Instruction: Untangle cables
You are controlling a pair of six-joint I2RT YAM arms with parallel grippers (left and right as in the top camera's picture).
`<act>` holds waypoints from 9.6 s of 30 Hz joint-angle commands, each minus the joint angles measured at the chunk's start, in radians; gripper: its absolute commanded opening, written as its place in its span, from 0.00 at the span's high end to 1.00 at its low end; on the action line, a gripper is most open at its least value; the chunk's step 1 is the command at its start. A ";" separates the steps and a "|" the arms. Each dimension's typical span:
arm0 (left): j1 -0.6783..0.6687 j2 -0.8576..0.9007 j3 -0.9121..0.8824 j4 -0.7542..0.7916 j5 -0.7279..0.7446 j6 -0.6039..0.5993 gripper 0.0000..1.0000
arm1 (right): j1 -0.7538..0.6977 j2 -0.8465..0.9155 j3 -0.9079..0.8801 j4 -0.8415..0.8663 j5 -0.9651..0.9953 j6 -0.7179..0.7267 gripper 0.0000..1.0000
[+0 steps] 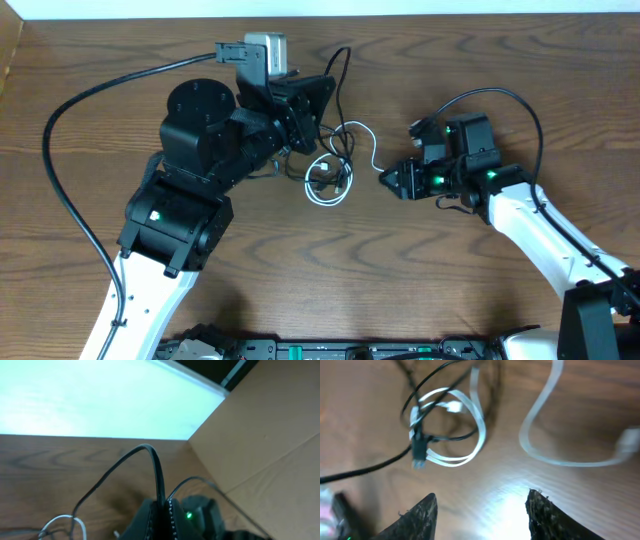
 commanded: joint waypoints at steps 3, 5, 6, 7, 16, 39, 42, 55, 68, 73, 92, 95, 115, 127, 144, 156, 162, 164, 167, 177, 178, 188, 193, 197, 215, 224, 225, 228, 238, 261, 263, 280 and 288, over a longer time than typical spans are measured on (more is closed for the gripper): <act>0.000 0.011 -0.001 0.033 0.020 -0.121 0.93 | 0.068 0.002 0.018 0.021 -0.099 -0.096 0.38; -0.001 0.016 -0.001 0.040 0.036 -0.146 0.92 | 0.090 0.002 0.018 0.048 -0.099 -0.113 0.34; 0.000 0.018 -0.001 0.044 0.048 -0.160 0.92 | 0.098 0.002 0.018 0.065 -0.099 -0.114 0.31; 0.000 0.019 -0.001 0.048 0.055 -0.167 0.92 | 0.108 0.002 0.018 0.086 -0.099 -0.114 0.29; 0.000 0.026 -0.001 0.055 0.057 -0.155 0.93 | 0.161 0.002 0.018 0.205 -0.222 -0.114 0.20; 0.000 0.007 -0.001 0.166 0.335 -0.371 0.92 | 0.161 0.002 0.018 0.721 0.153 -0.113 0.28; 0.000 -0.005 -0.001 0.171 0.335 -0.385 0.93 | 0.161 0.002 0.018 0.772 0.154 -0.114 0.42; 0.000 -0.016 -0.001 0.169 0.314 -0.250 0.92 | 0.160 0.002 0.018 0.680 0.145 -0.068 0.99; 0.000 0.053 -0.002 -0.342 -0.203 0.026 0.33 | 0.085 -0.009 0.018 0.191 0.336 -0.072 0.99; 0.000 0.104 -0.002 -0.469 -0.331 0.026 0.33 | 0.006 -0.054 0.039 0.071 0.336 -0.074 0.99; 0.000 0.233 -0.005 -0.609 -0.366 0.025 0.32 | -0.549 -0.151 0.462 -0.349 0.502 -0.143 0.99; 0.000 0.241 -0.007 -0.610 -0.366 0.025 0.32 | -0.609 -0.147 0.462 -0.357 0.393 -0.140 0.99; 0.000 0.246 -0.007 -0.631 -0.366 0.025 0.33 | -0.628 -0.138 0.462 0.023 -0.453 0.165 0.99; 0.000 0.246 -0.007 -0.640 -0.366 0.025 0.33 | -0.655 -0.138 0.462 -0.189 0.524 0.145 0.99; 0.000 0.246 -0.007 -0.658 -0.366 0.025 0.33 | -0.934 0.051 0.462 -0.343 0.764 0.180 0.99; 0.000 0.246 -0.007 -0.669 -0.365 0.025 0.33 | -1.002 0.098 0.462 -0.332 0.644 0.180 0.28; 0.000 0.246 -0.007 -0.669 -0.365 0.025 0.33 | -1.002 0.098 0.461 -0.373 0.592 0.179 0.13; 0.000 0.246 -0.007 -0.669 -0.365 0.025 0.33 | -1.002 0.098 0.461 -0.382 0.592 0.179 0.09; 0.000 0.246 -0.007 -0.669 -0.365 0.025 0.33 | -1.002 0.098 0.462 -0.400 0.587 0.180 0.04; 0.000 0.246 -0.007 -0.669 -0.366 0.025 0.33 | -0.967 0.098 0.461 -0.365 0.221 0.134 0.19; 0.000 0.246 -0.007 -0.669 -0.366 0.025 0.33 | -0.950 0.098 0.461 -0.365 0.189 0.109 0.18; 0.000 0.250 -0.028 -0.673 -0.367 0.065 0.31 | -0.657 0.098 0.461 -0.451 0.134 -0.142 0.04; 0.000 0.254 -0.058 -0.678 -0.367 0.071 0.31 | -0.454 0.101 0.461 -0.500 0.192 -0.224 0.05; 0.000 0.260 -0.069 -0.688 -0.375 0.071 0.31 | -0.291 0.122 0.459 -0.515 0.305 -0.234 0.10; 0.000 0.260 -0.076 -0.792 -0.562 0.069 0.31 | 0.016 0.387 0.457 -0.454 0.616 -0.058 0.30; 0.000 0.260 -0.076 -0.792 -0.562 0.069 0.31 | 0.016 0.453 0.457 -0.393 0.612 0.018 0.46; 0.000 0.260 -0.076 -0.792 -0.562 0.069 0.31 | 0.016 0.457 0.457 -0.390 0.611 0.027 0.49; 0.000 0.260 -0.076 -0.796 -0.561 0.069 0.31 | 0.016 0.478 0.456 -0.373 0.613 0.038 0.55; 0.000 0.260 -0.076 -0.800 -0.561 0.069 0.31 | 0.016 0.494 0.457 -0.346 0.600 0.045 0.99; 0.000 0.260 -0.076 -0.776 -0.561 0.065 0.31 | 0.015 -0.016 0.544 -0.343 0.212 -0.065 0.99; 0.000 0.260 -0.076 -0.777 -0.560 0.062 0.31 | 0.014 -0.064 0.544 -0.281 0.212 -0.063 0.99; 0.000 0.260 -0.076 -0.777 -0.541 0.062 0.31 | 0.014 0.026 0.540 -0.363 0.440 -0.070 0.71; 0.000 0.260 -0.076 -0.777 -0.541 0.063 0.31 | 0.014 0.239 0.540 -0.284 0.457 -0.137 0.49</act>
